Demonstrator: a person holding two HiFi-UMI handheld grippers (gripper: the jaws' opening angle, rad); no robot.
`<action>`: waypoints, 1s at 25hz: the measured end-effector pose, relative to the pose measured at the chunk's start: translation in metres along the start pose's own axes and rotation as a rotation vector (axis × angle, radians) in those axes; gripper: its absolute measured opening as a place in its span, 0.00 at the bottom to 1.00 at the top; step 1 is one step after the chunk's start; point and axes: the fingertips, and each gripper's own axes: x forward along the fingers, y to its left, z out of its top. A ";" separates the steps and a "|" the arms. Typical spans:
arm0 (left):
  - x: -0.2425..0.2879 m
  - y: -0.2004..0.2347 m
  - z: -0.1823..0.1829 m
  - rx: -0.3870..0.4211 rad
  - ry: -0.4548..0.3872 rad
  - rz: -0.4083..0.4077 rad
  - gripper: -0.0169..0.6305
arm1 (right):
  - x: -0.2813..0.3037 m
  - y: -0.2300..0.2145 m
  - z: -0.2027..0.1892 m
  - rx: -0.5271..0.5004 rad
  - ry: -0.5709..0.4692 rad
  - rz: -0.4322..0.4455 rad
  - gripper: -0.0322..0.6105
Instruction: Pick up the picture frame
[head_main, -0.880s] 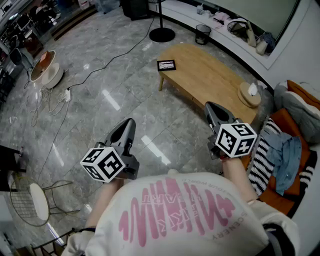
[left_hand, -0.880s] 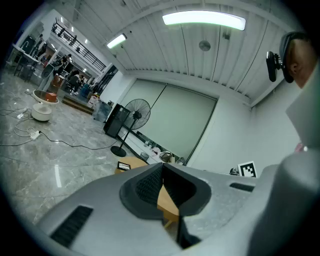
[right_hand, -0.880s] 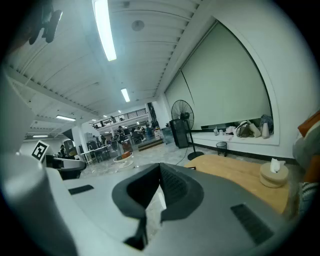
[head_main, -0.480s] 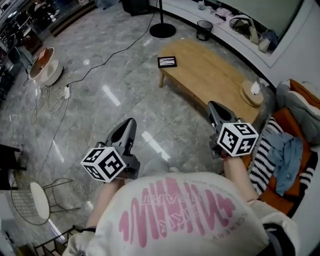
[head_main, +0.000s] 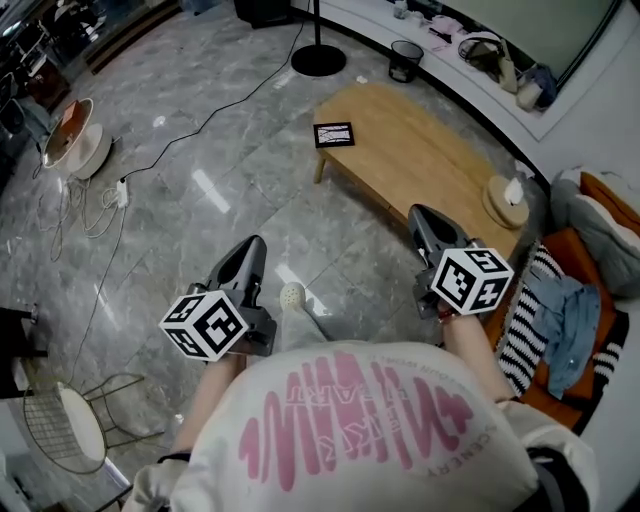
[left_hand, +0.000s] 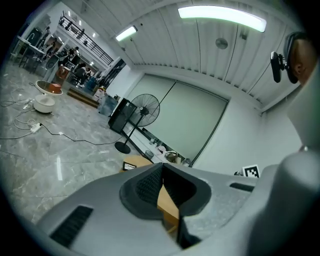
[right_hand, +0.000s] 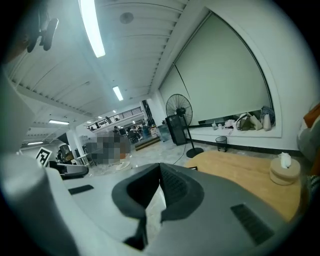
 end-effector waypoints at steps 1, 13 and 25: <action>0.009 0.006 0.011 0.002 0.001 -0.008 0.03 | 0.011 0.000 0.008 0.003 -0.006 -0.008 0.06; 0.089 0.083 0.154 0.052 -0.031 -0.090 0.03 | 0.145 0.028 0.081 0.053 -0.079 -0.055 0.06; 0.127 0.150 0.208 0.017 -0.037 -0.105 0.03 | 0.217 0.040 0.097 0.058 -0.096 -0.096 0.06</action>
